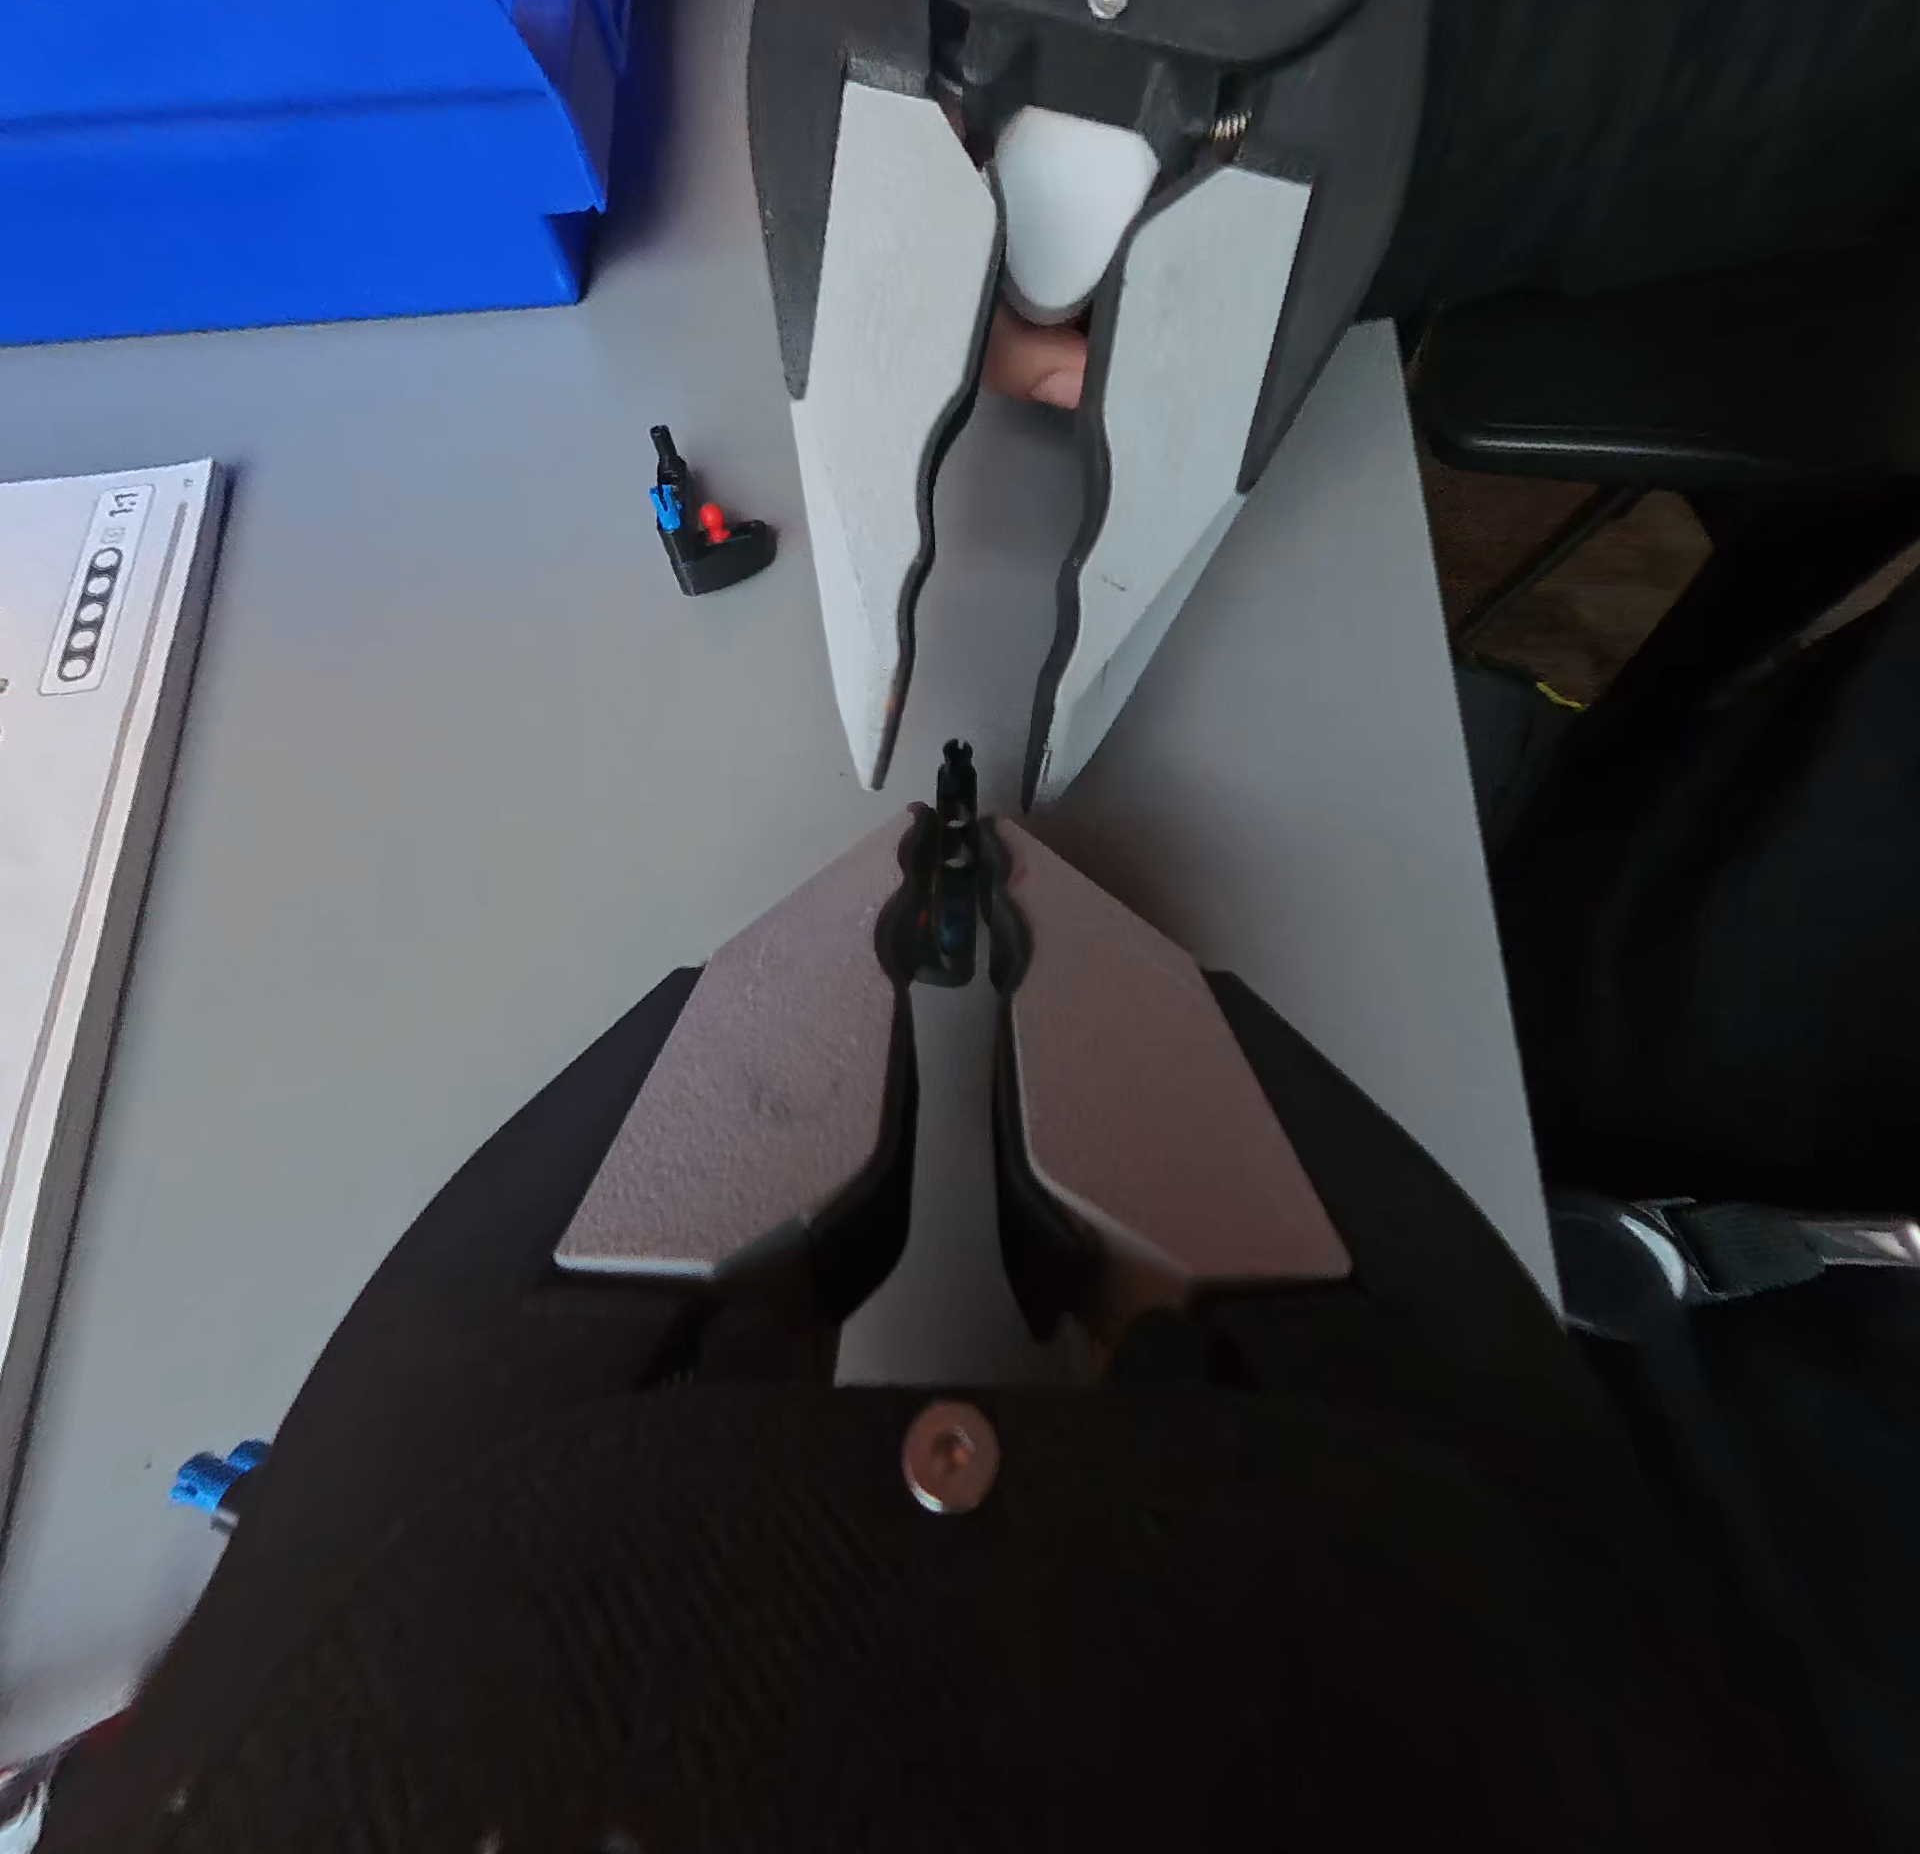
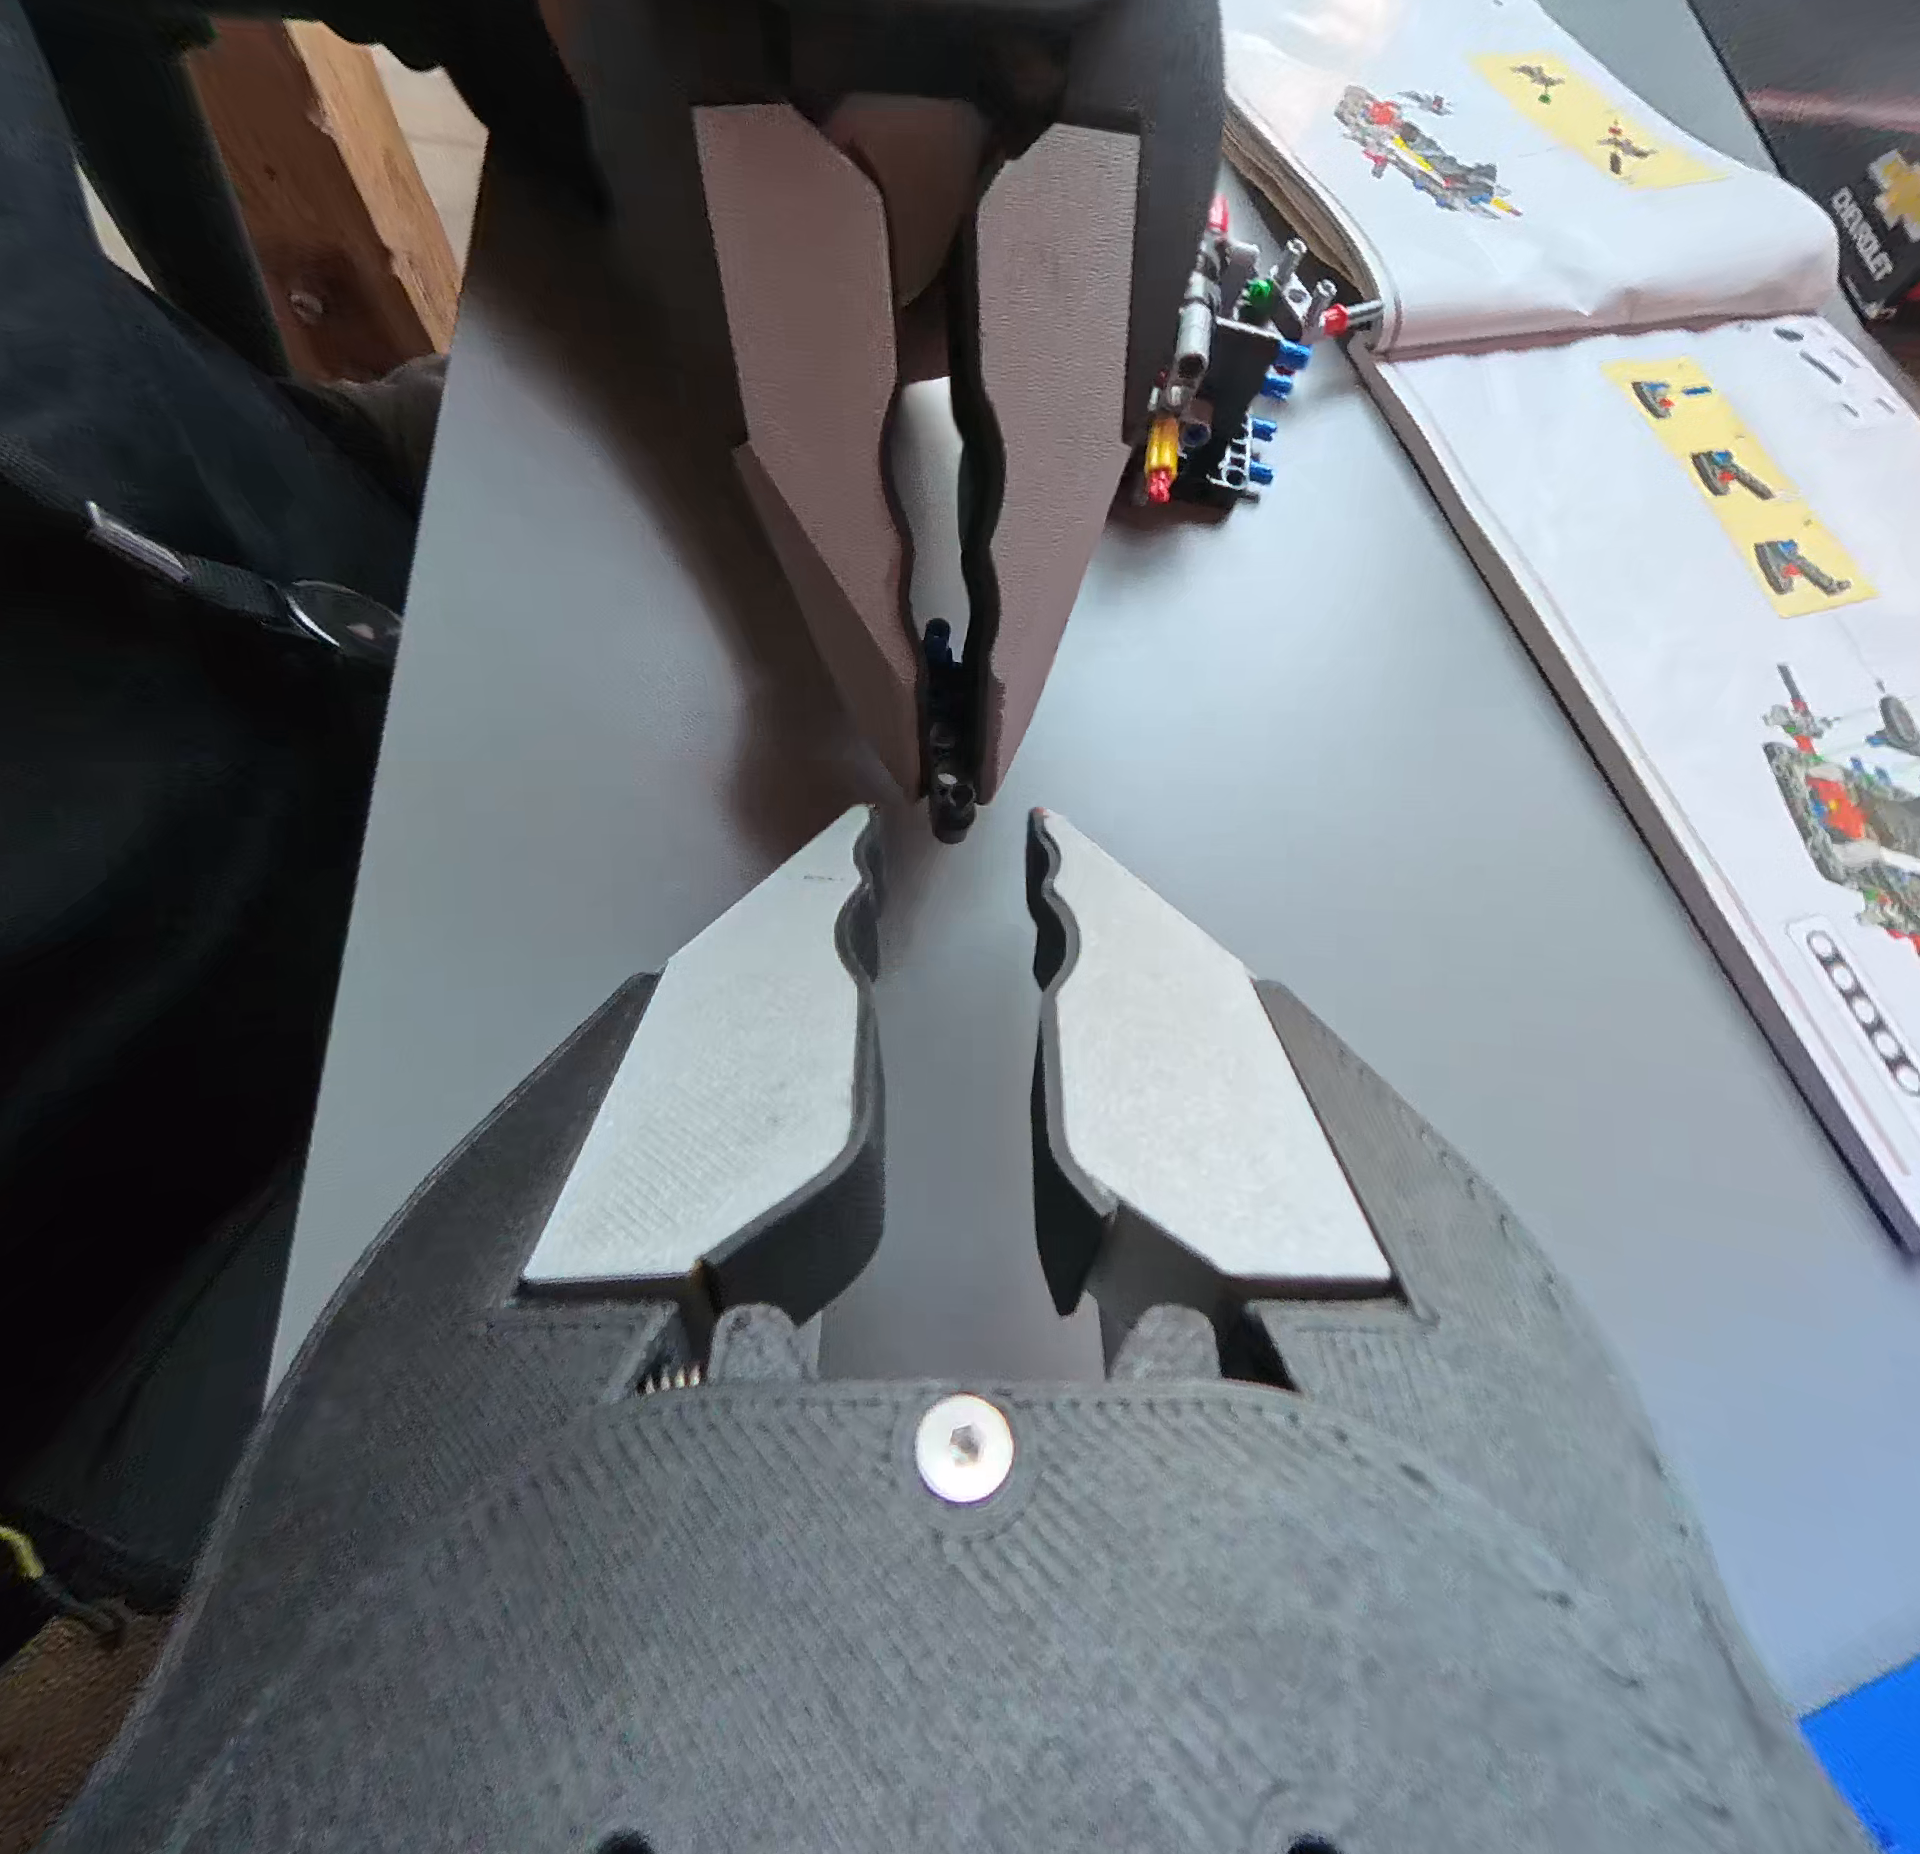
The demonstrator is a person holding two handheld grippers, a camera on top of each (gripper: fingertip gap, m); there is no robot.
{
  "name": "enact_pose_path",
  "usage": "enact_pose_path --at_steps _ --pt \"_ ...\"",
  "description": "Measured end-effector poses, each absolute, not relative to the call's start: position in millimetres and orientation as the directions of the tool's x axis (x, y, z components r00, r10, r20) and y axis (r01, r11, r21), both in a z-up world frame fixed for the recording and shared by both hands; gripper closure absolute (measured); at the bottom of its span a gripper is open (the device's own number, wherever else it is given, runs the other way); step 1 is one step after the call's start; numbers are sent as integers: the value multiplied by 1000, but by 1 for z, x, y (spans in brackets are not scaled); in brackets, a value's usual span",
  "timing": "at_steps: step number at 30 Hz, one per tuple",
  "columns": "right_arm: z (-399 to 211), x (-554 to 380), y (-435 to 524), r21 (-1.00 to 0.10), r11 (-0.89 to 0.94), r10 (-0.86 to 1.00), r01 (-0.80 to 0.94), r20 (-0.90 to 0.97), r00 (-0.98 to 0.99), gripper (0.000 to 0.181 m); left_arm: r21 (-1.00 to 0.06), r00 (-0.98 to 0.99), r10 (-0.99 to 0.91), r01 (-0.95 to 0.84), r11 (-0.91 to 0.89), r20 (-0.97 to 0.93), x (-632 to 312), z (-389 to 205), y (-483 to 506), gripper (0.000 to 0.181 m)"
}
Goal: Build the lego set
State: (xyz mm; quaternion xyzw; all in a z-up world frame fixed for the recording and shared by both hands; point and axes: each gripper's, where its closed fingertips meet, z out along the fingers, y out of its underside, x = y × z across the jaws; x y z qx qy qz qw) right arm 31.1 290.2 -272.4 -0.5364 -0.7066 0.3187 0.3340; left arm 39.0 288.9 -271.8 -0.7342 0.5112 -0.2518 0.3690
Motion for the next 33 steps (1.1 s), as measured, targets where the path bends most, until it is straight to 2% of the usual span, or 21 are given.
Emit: enact_pose_path --at_steps 1,3,8,14,18,22,26,30,33 --pt "-273 30 288 -804 237 968 546 144 -207 161 -797 350 -937 -568 -206 -7 38 -271 288 177" --pt "-282 31 289 -763 257 964 593 161 -211 177 -783 362 -932 -582 -219 -8 34 -271 286 162" --pt "-285 28 282 -748 278 959 603 182 -217 178 -763 394 -919 -600 -240 -20 23 -264 277 145" --pt "-272 24 273 -802 196 978 564 116 -175 173 -707 527 -841 -642 -297 -125 -11 -257 267 152" --pt "-285 22 276 -743 163 986 649 96 -138 162 -671 541 -831 -665 -330 -128 -11 -271 257 155" --pt "-267 28 273 -774 198 980 601 163 -112 155 -666 542 -833 -663 -342 -111 -12 -276 244 156" --pt "-274 44 281 -765 98 995 636 97 -37 152 -666 549 -832 -651 -364 -82 -16 -282 237 158" --pt "-288 38 283 -728 97 994 678 98 -37 154 -707 555 -831 -606 -364 -48 -5 -280 245 160" --pt "-292 29 281 -720 67 998 690 49 -46 171 -715 570 -819 -599 -361 -64 0 -282 260 160"
